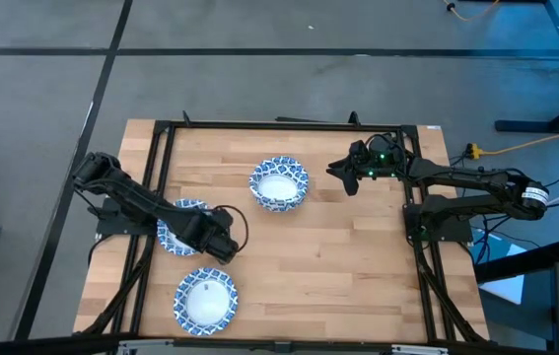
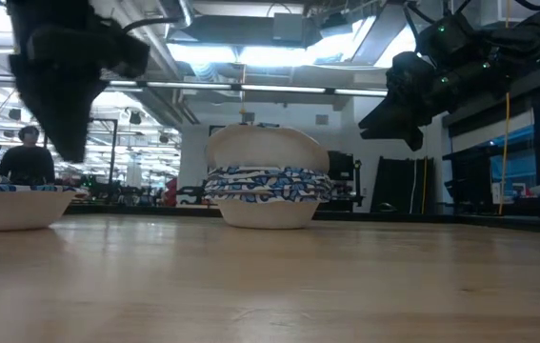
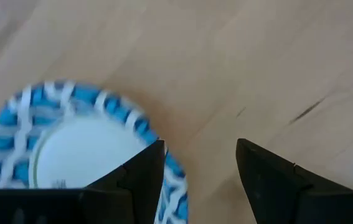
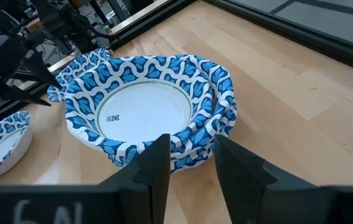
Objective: Nest bowls inside each other
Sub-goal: Stack the white bowl on top of the white bowl
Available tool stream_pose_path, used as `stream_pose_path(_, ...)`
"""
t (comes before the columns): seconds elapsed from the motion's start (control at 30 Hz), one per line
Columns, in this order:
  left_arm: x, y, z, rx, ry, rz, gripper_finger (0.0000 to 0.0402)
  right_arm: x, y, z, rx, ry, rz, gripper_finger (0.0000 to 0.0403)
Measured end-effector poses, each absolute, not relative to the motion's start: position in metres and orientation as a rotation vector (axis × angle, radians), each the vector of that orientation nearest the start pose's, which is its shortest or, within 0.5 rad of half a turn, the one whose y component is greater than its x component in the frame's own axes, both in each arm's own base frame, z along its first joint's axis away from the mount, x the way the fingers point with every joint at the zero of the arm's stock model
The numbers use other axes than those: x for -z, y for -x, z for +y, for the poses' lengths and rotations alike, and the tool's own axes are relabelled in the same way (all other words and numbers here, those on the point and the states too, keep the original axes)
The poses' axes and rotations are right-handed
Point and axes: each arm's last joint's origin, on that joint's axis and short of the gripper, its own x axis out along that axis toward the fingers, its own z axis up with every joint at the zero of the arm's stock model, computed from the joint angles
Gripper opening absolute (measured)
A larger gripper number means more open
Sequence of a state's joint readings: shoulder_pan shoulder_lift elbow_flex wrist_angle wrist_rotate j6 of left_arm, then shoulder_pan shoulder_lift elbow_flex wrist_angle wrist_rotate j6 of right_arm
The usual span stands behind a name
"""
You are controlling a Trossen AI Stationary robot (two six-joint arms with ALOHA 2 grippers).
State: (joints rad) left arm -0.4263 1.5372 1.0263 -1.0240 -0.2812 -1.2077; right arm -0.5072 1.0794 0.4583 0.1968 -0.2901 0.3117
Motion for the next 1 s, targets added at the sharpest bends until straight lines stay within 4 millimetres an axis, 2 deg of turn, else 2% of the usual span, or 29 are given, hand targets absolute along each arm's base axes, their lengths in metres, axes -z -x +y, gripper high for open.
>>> stream_pose_path(0.33, -0.188, -0.224, -0.099, -0.887, 0.562, 1.322, 0.0193, -0.203, -0.193, -0.098, 0.274, -0.470, 0.356, 0.0126)
stream_pose_path(0.67, -0.172, -0.219, -0.098, -0.885, 0.633, 1.350, 0.0189, -0.203, -0.193, -0.098, 0.274, -0.470, 0.356, 0.0126)
stream_pose_path(0.8, -0.171, -0.217, -0.098, -0.891, 0.628, 1.363, 0.0159, -0.203, -0.193, -0.098, 0.274, -0.468, 0.357, 0.0126)
stream_pose_path(1.0, -0.171, -0.217, -0.098, -0.889, 0.628, 1.364, 0.0076, -0.203, -0.193, -0.098, 0.274, -0.465, 0.357, 0.0126)
